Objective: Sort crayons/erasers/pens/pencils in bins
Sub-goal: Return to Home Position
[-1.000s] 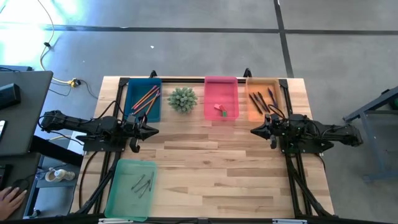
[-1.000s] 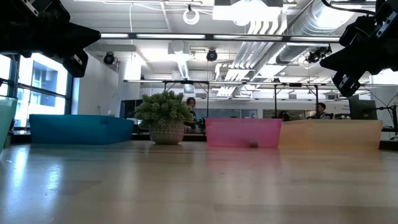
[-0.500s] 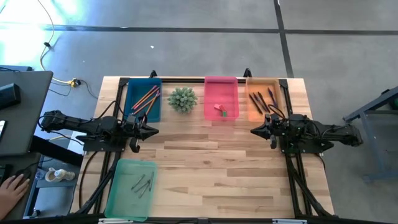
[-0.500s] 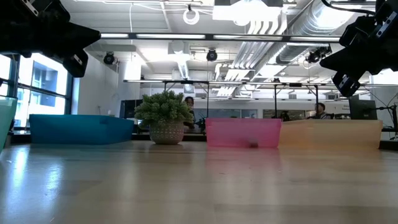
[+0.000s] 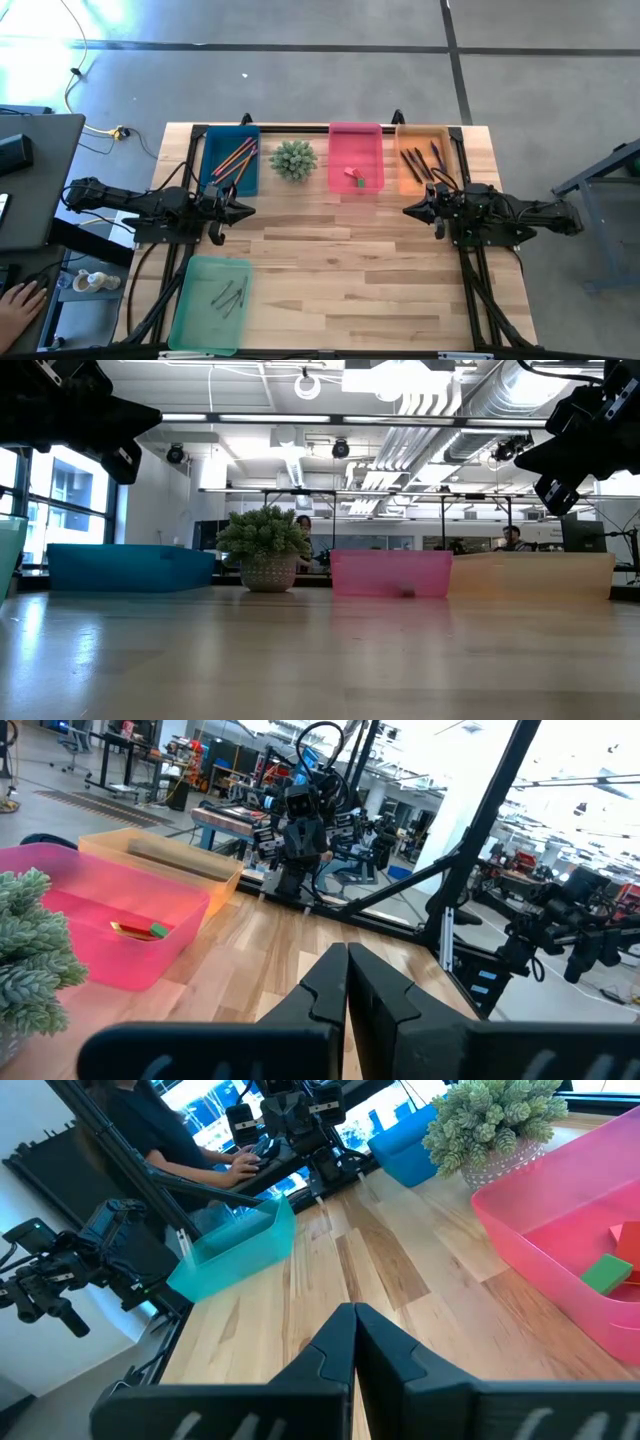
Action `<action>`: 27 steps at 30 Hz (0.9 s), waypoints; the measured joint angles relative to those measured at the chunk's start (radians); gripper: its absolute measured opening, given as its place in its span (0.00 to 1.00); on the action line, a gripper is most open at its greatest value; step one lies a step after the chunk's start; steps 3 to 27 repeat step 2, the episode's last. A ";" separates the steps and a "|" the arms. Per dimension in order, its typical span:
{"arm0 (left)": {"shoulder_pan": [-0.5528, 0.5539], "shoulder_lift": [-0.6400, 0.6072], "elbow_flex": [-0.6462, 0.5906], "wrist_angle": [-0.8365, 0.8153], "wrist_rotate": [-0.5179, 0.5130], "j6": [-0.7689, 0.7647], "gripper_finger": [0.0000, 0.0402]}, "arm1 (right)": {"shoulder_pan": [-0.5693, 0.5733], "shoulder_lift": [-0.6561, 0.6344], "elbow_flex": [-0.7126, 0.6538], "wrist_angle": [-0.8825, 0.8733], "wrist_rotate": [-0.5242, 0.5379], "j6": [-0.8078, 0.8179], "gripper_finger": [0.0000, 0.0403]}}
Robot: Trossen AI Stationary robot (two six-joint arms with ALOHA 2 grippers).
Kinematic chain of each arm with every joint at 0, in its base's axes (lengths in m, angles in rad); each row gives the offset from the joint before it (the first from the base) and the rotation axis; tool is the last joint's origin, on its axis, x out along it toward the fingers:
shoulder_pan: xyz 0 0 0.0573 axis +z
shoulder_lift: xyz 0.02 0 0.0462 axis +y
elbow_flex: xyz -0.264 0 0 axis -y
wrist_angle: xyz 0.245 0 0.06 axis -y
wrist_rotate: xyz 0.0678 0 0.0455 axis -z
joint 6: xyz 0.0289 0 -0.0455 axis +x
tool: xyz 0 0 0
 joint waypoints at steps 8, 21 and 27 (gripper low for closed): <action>0.000 0.000 0.000 0.000 0.000 0.000 0.00 | 0.000 0.000 0.000 0.000 0.000 0.000 0.00; 0.000 0.000 0.000 0.000 0.000 0.000 0.00 | 0.000 0.000 0.000 0.000 0.000 0.000 0.00; 0.000 0.000 0.000 0.000 0.000 0.000 0.00 | 0.000 0.000 0.000 0.000 0.000 0.000 0.00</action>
